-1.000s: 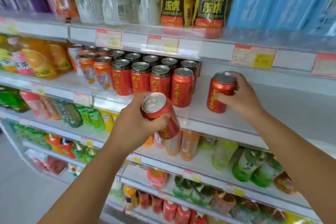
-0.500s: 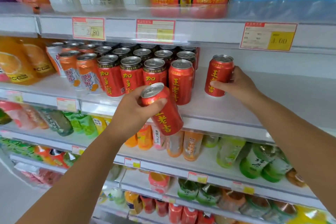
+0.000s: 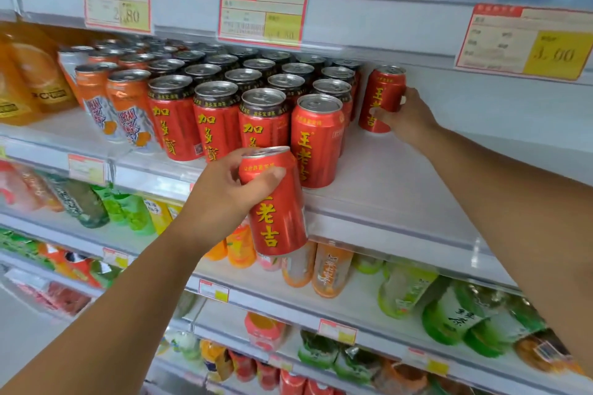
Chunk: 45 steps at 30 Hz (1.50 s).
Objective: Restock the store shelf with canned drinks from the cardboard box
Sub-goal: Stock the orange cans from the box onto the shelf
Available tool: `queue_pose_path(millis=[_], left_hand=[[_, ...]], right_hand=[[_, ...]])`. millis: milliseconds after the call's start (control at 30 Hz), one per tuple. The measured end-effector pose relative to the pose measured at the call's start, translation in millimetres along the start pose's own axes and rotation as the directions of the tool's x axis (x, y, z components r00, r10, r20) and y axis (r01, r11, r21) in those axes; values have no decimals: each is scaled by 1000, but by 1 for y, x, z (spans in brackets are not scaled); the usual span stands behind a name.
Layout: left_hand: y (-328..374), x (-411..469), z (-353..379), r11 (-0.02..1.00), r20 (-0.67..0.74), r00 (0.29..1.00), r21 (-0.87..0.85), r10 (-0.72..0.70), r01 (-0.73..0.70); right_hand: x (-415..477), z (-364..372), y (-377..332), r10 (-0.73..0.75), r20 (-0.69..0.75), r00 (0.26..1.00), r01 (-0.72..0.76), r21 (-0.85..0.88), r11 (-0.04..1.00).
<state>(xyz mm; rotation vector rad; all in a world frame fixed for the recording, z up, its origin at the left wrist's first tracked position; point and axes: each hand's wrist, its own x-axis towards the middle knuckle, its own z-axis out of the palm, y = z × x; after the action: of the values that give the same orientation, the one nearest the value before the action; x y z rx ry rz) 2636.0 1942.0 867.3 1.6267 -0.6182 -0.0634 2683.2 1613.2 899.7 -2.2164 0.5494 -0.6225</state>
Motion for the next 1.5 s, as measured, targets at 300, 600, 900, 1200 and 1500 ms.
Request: queue_pose_path(millis=[300, 600, 900, 1200, 1500], left_hand=[[0, 0, 2, 1000, -29, 999, 7, -19, 19], [10, -3, 4, 996, -11, 996, -6, -94, 94], [38, -10, 8, 999, 51, 997, 11, -54, 53], [80, -8, 53, 987, 118, 984, 73, 135, -144], [-9, -6, 7, 522, 139, 966, 820, 219, -237]], right_hand=[[19, 12, 5, -28, -19, 999, 28, -6, 1000], [-19, -16, -5, 30, 67, 997, -24, -90, 996], [-171, -40, -37, -351, 292, 890, 321, 144, 936], [-211, -38, -50, -335, 248, 909, 227, 382, 896], [-133, -40, -17, -116, 70, 991, 97, 222, 970]])
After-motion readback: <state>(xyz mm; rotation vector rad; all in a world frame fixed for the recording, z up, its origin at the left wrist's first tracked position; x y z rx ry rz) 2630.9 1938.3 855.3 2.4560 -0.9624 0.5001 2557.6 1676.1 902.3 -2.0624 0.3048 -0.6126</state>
